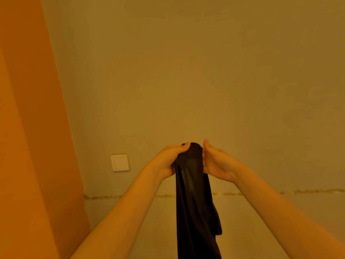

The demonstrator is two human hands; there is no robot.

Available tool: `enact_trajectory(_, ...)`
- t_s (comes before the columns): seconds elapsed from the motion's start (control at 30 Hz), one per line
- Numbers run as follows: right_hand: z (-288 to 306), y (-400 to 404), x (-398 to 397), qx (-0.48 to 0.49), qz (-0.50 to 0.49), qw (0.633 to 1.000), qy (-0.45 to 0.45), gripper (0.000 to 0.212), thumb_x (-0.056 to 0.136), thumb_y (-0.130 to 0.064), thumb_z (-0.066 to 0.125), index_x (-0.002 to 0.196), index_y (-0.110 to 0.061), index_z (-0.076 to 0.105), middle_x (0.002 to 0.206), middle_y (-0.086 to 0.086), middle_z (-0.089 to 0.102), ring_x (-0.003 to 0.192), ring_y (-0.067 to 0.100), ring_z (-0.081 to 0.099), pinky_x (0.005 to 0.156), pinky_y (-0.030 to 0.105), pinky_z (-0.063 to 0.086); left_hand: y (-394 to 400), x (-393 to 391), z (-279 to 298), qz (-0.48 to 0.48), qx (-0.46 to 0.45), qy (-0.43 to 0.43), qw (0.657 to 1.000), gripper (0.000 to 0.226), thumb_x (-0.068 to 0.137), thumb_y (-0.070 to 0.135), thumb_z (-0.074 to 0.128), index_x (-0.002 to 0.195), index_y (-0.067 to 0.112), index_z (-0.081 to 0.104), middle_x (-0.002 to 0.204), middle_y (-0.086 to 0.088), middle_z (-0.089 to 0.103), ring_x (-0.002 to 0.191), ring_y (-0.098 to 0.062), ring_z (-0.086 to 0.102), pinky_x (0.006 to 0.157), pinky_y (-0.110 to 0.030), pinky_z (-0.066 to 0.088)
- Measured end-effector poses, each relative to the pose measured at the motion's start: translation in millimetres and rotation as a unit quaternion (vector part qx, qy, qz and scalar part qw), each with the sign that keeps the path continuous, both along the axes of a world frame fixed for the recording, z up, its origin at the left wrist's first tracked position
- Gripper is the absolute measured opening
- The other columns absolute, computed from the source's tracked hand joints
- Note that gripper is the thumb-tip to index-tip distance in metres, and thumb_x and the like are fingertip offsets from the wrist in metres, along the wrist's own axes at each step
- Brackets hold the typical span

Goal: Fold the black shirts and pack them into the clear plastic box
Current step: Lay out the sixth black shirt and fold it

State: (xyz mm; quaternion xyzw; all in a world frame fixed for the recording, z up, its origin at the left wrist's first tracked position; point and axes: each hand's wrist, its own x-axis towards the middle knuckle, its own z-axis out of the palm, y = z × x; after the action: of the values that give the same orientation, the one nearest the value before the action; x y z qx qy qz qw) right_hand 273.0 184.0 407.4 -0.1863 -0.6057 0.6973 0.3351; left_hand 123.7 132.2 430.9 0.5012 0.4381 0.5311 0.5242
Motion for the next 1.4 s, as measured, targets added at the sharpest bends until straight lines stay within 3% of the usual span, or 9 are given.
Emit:
enact_trajectory(0.1,-18.0,-0.9,2.2,0.021,0.061,0.997,-0.035,0.070,0.079,-0.061,0.027,0.130,-0.015,0.045,0.107,0.001,0.067,0.097,0.012,0.065,0.078,0.025,0.051,2.2,-3.4,9.4,0.013,0.042,-0.016,0.999,0.021,0.094,0.024,0.049,0.089,0.012,0.066,0.075,-0.001,0.072,0.068,-0.011,0.068,0.063,-0.024,0.053)
enact_trajectory(0.2,-38.9,-0.1,3.4,0.017,0.156,0.985,-0.068,0.079,0.064,-0.055,0.071,0.125,-0.009,0.049,0.117,0.006,0.063,0.109,0.021,0.061,0.089,0.031,0.051,3.3,-10.3,16.6,0.016,0.088,-0.004,0.996,0.023,0.097,0.021,0.044,0.093,0.012,0.065,0.082,0.001,0.072,0.076,-0.010,0.068,0.068,-0.023,0.053)
enact_trajectory(0.33,-52.2,-4.4,5.8,0.099,0.228,0.932,-0.265,0.091,0.057,-0.041,0.083,0.132,-0.006,0.045,0.131,0.010,0.054,0.118,0.020,0.053,0.099,0.030,0.045,-0.4,-29.1,27.0,0.053,0.128,-0.059,0.989,0.028,0.099,0.021,0.037,0.096,0.010,0.062,0.082,-0.001,0.073,0.075,-0.012,0.070,0.069,-0.024,0.056)
enact_trajectory(0.57,-30.9,31.3,54.8,0.355,0.038,0.771,-0.527,0.026,0.080,-0.020,0.071,0.105,-0.014,0.067,0.110,0.007,0.067,0.101,0.015,0.060,0.091,0.030,0.045,-8.4,-104.7,33.9,0.189,0.145,-0.142,0.961,0.031,0.100,0.020,0.037,0.088,0.011,0.063,0.076,-0.003,0.073,0.078,-0.016,0.067,0.071,-0.031,0.051)
enact_trajectory(0.73,15.0,50.7,81.0,0.381,-0.154,0.844,-0.345,0.015,0.077,-0.017,0.073,0.069,-0.011,0.063,0.070,0.005,0.057,0.071,0.012,0.051,0.069,0.035,0.037,-4.6,-135.6,14.2,0.214,0.094,-0.099,0.967,0.021,0.099,0.017,0.040,0.095,0.009,0.060,0.098,-0.008,0.064,0.090,-0.019,0.061,0.077,-0.030,0.048)
enact_trajectory(0.97,37.1,59.0,76.3,0.336,-0.246,0.846,-0.333,0.008,0.085,0.000,0.060,0.082,-0.007,0.061,0.083,0.013,0.061,0.078,0.023,0.059,0.070,0.032,0.052,3.5,-133.4,14.5,0.270,0.056,-0.059,0.959,0.010,0.093,0.015,0.053,0.092,0.010,0.061,0.092,-0.006,0.066,0.085,-0.018,0.062,0.069,-0.028,0.049)
enact_trajectory(1.2,41.2,60.4,83.4,0.330,-0.335,0.838,-0.276,0.012,0.084,0.003,0.060,0.091,-0.006,0.065,0.088,0.013,0.063,0.083,0.023,0.058,0.078,0.038,0.047,1.3,-129.6,21.1,0.407,0.103,0.142,0.897,0.024,0.084,0.014,0.067,0.065,0.013,0.053,0.067,-0.002,0.049,0.062,-0.011,0.045,0.059,-0.022,0.038)
enact_trajectory(1.3,44.8,58.0,85.5,0.228,-0.320,0.903,-0.175,0.012,0.090,0.002,0.051,0.090,-0.004,0.061,0.084,0.010,0.058,0.077,0.017,0.054,0.070,0.029,0.045,1.8,-128.6,24.1,0.331,0.094,0.021,0.939,0.010,0.084,0.014,0.066,0.077,0.014,0.060,0.081,0.000,0.060,0.082,-0.014,0.056,0.076,-0.028,0.045)
enact_trajectory(1.4,45.8,53.8,79.7,0.119,-0.280,0.951,-0.049,0.020,0.097,-0.003,0.039,0.090,-0.008,0.057,0.086,0.008,0.055,0.078,0.016,0.053,0.068,0.028,0.047,6.5,-125.4,24.2,0.242,0.079,-0.120,0.959,0.002,0.088,0.014,0.060,0.086,0.014,0.062,0.088,-0.003,0.065,0.086,-0.017,0.061,0.072,-0.028,0.048)
